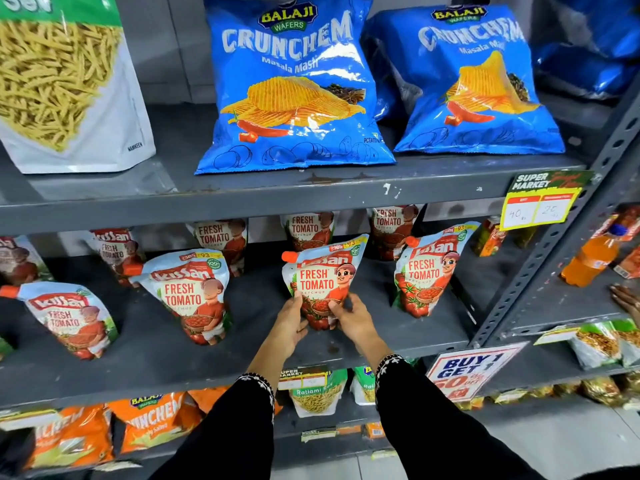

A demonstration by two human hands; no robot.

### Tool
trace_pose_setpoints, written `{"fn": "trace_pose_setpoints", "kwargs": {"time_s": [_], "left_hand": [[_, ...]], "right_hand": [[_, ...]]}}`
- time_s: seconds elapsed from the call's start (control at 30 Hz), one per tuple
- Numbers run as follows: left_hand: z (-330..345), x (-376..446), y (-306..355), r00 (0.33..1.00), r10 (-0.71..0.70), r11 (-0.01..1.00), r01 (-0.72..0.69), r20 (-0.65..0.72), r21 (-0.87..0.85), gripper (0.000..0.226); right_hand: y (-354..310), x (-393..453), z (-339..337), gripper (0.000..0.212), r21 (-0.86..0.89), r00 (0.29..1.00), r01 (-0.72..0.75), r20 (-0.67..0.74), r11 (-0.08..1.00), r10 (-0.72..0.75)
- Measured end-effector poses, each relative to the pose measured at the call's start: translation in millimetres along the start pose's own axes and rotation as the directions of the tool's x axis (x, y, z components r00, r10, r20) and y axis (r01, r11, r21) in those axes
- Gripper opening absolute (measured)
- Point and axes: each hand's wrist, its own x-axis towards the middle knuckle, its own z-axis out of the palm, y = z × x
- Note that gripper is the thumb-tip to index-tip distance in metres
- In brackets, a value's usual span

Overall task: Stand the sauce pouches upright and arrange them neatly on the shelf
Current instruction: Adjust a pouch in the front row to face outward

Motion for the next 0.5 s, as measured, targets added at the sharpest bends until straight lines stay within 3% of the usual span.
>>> {"fn": "trace_pose_setpoints", "kwargs": {"time_s": [0.2,0.37,0.5], "left_hand": [[-18,-10,0,1.0,0.023,0.999,-0.023,-0.016,0.026,0.057],[-56,-20,4,0.999,-0.017,0.999,0.019,-0.033,0.049,0.063],[-108,-33,7,0.998,-0.043,0.998,0.045,-0.04,0.053,0.064]], "right_hand": [[5,-11,8,0.053,-0.101,0.986,-0.04,-0.163,0.994,0.023],[8,-31,36,0.046,-0.124,0.923,-0.105,-0.382,0.987,0.05],[8,-54,85,0.047,-0.044,0.86,-0.125,-0.503,0.991,0.086]]}}
